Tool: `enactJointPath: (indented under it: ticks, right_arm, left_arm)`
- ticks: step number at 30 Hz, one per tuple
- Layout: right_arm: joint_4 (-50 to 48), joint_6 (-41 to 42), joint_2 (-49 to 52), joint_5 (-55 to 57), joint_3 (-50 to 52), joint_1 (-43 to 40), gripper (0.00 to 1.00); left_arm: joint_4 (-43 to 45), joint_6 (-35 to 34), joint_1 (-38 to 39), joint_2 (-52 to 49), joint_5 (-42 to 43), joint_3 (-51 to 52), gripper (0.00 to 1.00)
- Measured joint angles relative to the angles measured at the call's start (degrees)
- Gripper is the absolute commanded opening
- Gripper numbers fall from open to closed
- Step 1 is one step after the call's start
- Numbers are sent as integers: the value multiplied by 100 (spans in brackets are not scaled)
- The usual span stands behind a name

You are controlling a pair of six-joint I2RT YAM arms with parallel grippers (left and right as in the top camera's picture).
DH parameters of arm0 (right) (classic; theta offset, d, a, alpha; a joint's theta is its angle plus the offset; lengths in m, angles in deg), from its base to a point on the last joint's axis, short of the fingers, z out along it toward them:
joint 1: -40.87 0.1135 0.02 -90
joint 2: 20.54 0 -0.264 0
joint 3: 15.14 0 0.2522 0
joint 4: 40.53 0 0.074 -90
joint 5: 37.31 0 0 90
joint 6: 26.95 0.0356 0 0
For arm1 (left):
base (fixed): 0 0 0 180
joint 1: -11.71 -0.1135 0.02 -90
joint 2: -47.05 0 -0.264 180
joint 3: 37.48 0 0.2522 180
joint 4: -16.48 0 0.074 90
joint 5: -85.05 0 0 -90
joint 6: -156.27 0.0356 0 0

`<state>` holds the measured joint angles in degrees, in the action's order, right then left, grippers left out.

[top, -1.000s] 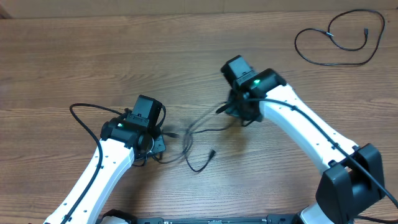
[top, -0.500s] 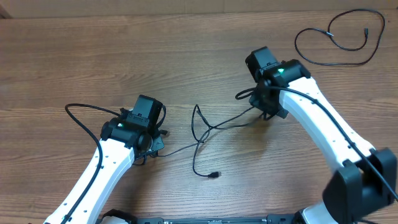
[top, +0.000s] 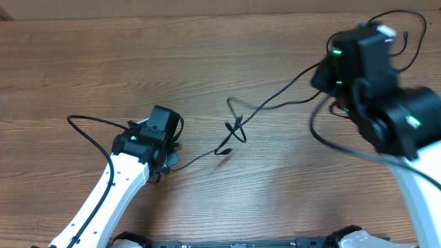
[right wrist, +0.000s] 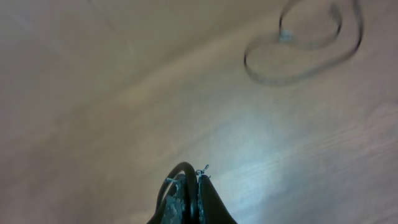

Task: Untangle cables
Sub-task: 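Drag the grasped cable with the right gripper to the right side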

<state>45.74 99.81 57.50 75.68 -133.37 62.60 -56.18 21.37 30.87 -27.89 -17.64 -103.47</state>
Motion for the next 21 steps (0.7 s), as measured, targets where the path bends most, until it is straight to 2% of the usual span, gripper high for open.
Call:
enactJointPath:
  ticks: [6,15,21]
  right_arm:
    - [-7,-184,-525,527,-354,0,4]
    - [-81,-245,-678,2387,-354,-7,4]
    - [50,-249,-678,2367,-354,-33,4]
  left_arm:
    - [103,-20,0,-297,26,0,4]
    - [116,-17,-2,-481,17,0,4]
    - [251,-13,-2,-481,129,0,4]
